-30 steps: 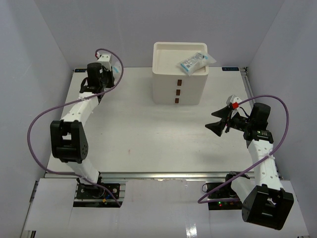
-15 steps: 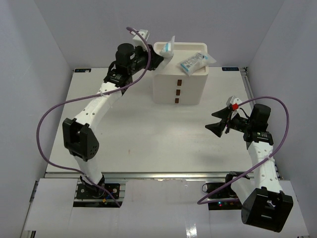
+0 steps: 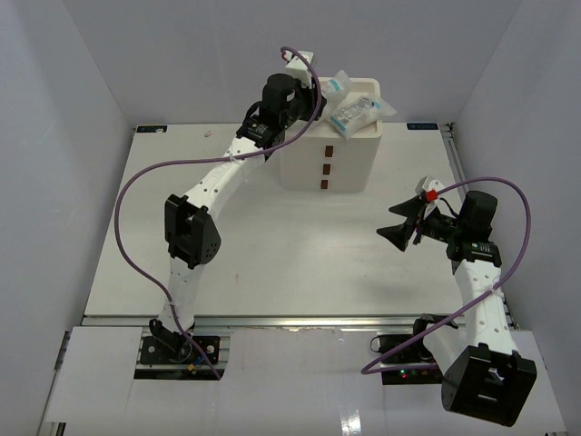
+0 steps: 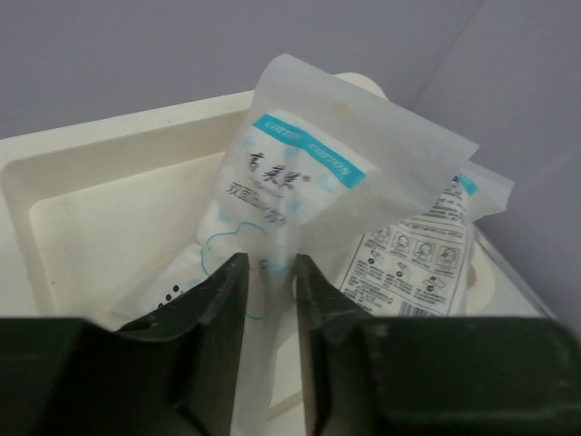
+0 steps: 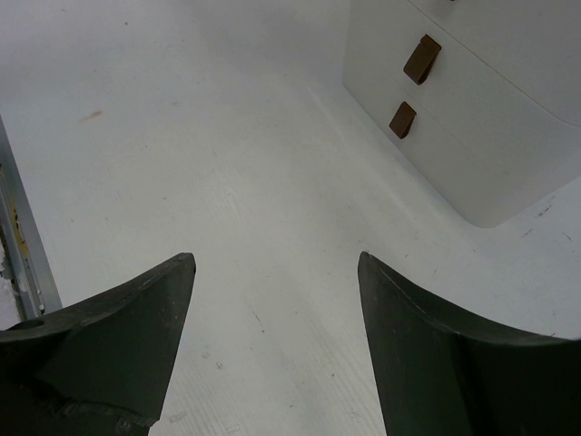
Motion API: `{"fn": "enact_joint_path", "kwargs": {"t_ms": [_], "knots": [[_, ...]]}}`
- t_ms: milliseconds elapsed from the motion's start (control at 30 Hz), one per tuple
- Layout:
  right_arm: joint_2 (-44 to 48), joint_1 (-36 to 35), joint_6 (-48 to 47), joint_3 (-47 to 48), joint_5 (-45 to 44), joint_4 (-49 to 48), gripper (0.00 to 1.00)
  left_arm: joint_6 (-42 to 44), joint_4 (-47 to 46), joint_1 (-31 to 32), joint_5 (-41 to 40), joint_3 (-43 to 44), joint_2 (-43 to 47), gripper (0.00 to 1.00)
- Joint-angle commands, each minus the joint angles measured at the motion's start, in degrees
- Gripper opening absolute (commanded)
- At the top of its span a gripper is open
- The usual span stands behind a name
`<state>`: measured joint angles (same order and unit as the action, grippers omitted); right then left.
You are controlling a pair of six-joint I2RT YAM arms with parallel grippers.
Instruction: Organize the makeup
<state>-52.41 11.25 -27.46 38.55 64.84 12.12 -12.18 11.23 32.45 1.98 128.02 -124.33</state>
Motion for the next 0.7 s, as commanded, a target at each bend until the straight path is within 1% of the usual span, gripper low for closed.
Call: {"fn": "enact_joint_path", "kwargs": {"t_ms": [0,67,100,167,200,267,400,433,467,500,533,567,600,633,667], "knots": [[1.0,0.4,-0.1,0.0,0.9,-1.0,0.79,1.4,0.7,0.4,-6.6,3.2,2.0,0.47],[0.9,0.4,-0.1,0.0,0.8,-1.0,0.79,2.1,0.7,0.4,-7.2,3.3,2.2,0.57],[0.9,0.4,-0.1,0.0,0.8,-1.0,0.79,2.5,0.8,0.5,-7.4,3.6,2.5,0.65],[0.9,0.4,-0.1,0.0,0.7,-1.0,0.79,3.1,0.9,0.6,-7.2,3.8,3.3,0.71],[0.9,0.4,-0.1,0.0,0.6,-1.0,0.79,3.2,0.9,0.6,-7.0,3.8,3.7,0.73],[0.9,0.5,-0.1,-0.1,0.6,-1.0,0.79,3.5,0.9,0.7,-6.5,3.7,4.6,0.74],[1.3,0.8,-0.1,-0.3,0.4,-1.0,0.79,4.4,1.2,0.7,-3.2,0.4,10.2,0.75],[1.4,1.0,0.0,-0.3,0.3,-0.8,0.79,4.9,1.1,0.7,-1.8,-3.2,13.4,0.76],[1.5,1.3,0.2,-0.2,0.3,-0.5,0.79,5.4,0.9,0.7,-0.1,-8.6,18.0,0.79],[1.5,1.8,0.6,-0.2,0.1,-0.5,0.80,6.0,0.4,0.7,1.3,-11.9,20.6,0.81],[1.6,2.3,1.0,-0.2,-0.1,-0.5,0.81,6.6,-1.2,0.6,2.9,-18.1,25.1,0.87],[1.8,2.8,1.3,-0.2,-0.2,-0.6,0.82,7.2,-3.6,0.5,4.5,-26.5,31.0,0.94],[1.9,3.6,2.1,-0.1,-0.4,-0.7,0.85,7.4,-5.8,0.3,5.6,-33.8,36.3,0.97],[2.1,4.6,3.3,-0.1,-0.8,-0.8,0.91,7.3,-7.9,-0.1,6.3,-40.4,41.1,0.98],[2.1,5.5,4.3,-0.1,-0.8,-0.8,0.91,6.7,-9.4,-0.7,6.6,-47.6,46.6,0.98]]}}
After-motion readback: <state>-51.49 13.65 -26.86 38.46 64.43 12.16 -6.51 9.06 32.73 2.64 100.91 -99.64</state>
